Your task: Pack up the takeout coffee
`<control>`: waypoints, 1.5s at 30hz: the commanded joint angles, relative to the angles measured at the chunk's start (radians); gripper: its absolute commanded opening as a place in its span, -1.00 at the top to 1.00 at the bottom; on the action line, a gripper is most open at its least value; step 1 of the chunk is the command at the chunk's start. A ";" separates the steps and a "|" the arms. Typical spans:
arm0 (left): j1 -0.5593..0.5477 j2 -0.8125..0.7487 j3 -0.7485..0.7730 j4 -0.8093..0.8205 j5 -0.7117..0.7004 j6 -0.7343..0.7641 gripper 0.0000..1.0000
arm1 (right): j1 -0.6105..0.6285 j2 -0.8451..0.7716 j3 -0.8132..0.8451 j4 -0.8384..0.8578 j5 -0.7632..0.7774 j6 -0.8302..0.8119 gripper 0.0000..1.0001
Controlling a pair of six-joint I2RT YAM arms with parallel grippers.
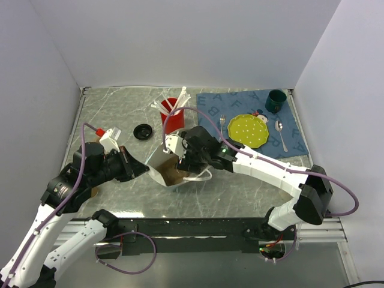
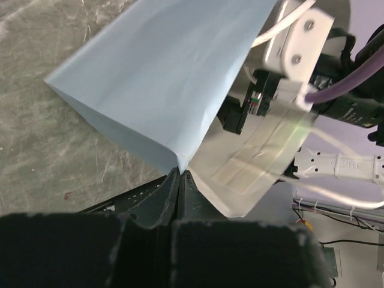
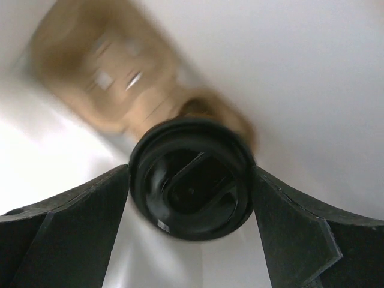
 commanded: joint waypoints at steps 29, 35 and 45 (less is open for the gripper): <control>-0.003 0.067 0.170 -0.136 0.019 0.104 0.98 | -0.030 -0.029 0.139 -0.026 -0.101 0.111 -0.69; -0.003 0.032 0.141 -0.145 0.020 0.085 0.98 | -0.029 -0.032 0.150 -0.039 -0.094 0.120 -0.66; -0.003 0.049 0.147 -0.174 0.005 0.074 0.98 | -0.023 -0.052 0.168 -0.085 -0.250 0.117 -0.27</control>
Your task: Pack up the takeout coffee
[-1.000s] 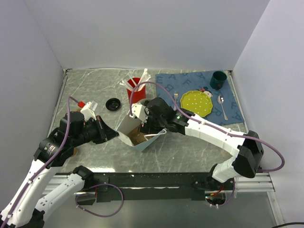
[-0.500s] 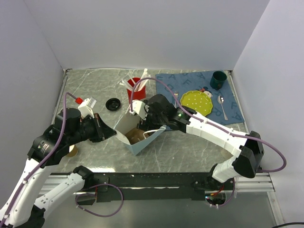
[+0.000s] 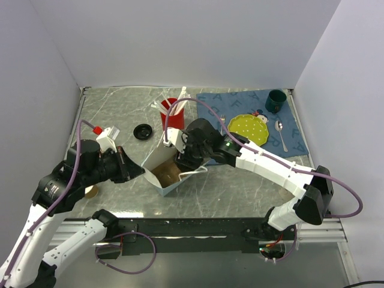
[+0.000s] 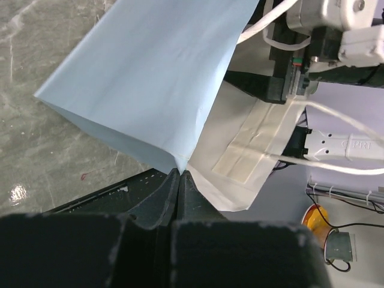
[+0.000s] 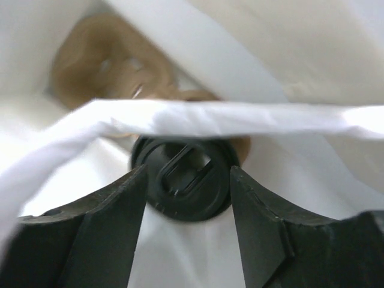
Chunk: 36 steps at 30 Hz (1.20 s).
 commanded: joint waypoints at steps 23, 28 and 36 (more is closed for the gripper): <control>-0.002 0.070 -0.005 0.005 0.024 0.013 0.98 | 0.007 -0.005 0.202 -0.234 -0.237 -0.062 -0.17; 0.000 0.076 0.001 -0.012 0.027 0.009 0.98 | -0.003 -0.007 0.227 -0.252 -0.214 -0.062 -0.19; 0.000 0.080 0.004 -0.060 0.018 -0.002 0.98 | -0.044 -0.019 0.294 -0.286 -0.208 -0.064 -0.19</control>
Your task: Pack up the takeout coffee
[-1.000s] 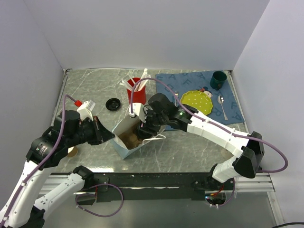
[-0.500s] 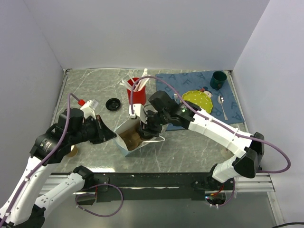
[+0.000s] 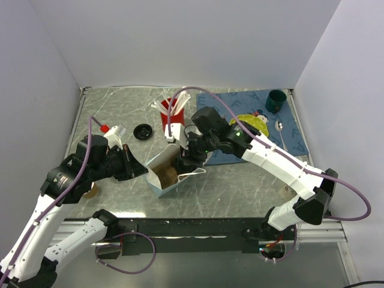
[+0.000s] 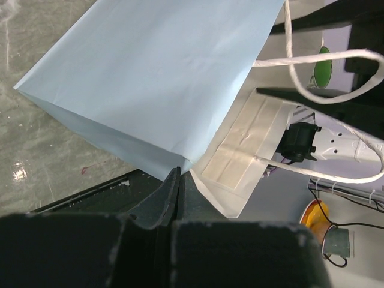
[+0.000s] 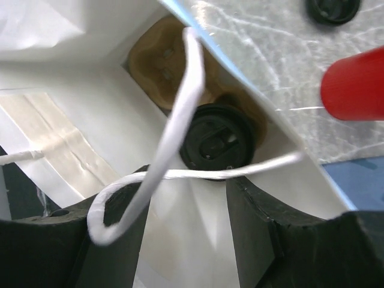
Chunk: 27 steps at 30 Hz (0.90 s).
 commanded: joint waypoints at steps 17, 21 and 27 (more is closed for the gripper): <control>0.009 0.112 0.142 -0.156 -0.139 0.026 0.54 | -0.042 -0.066 0.139 -0.024 0.086 0.036 -0.22; 0.011 0.126 0.196 -0.155 -0.190 0.033 0.00 | -0.050 -0.080 0.156 0.006 0.168 0.075 -0.23; 0.011 0.203 0.398 -0.162 -0.364 0.079 -0.39 | -0.050 -0.132 0.149 0.132 0.289 0.185 -0.23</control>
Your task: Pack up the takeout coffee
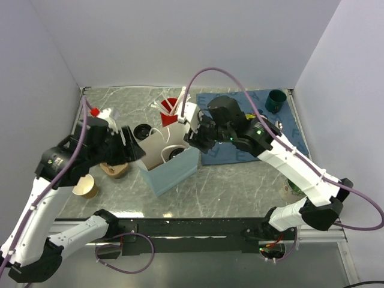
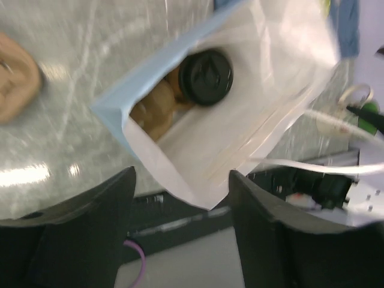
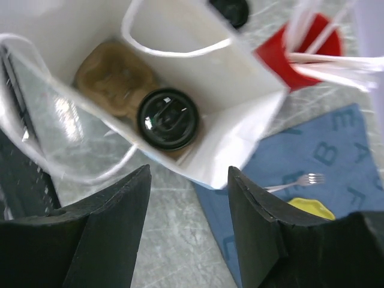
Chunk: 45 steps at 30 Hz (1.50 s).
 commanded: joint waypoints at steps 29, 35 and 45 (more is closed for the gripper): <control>0.343 1.149 0.872 0.564 0.116 0.044 -0.24 | -0.010 -0.377 -0.318 0.525 0.059 0.468 -1.00; 0.342 1.166 0.722 0.710 0.263 0.036 -0.22 | -0.012 -0.355 -0.295 0.475 0.114 0.349 -1.00; 0.312 1.195 0.668 0.742 0.274 0.072 0.05 | -0.025 -0.331 -0.304 0.458 0.120 0.295 -1.00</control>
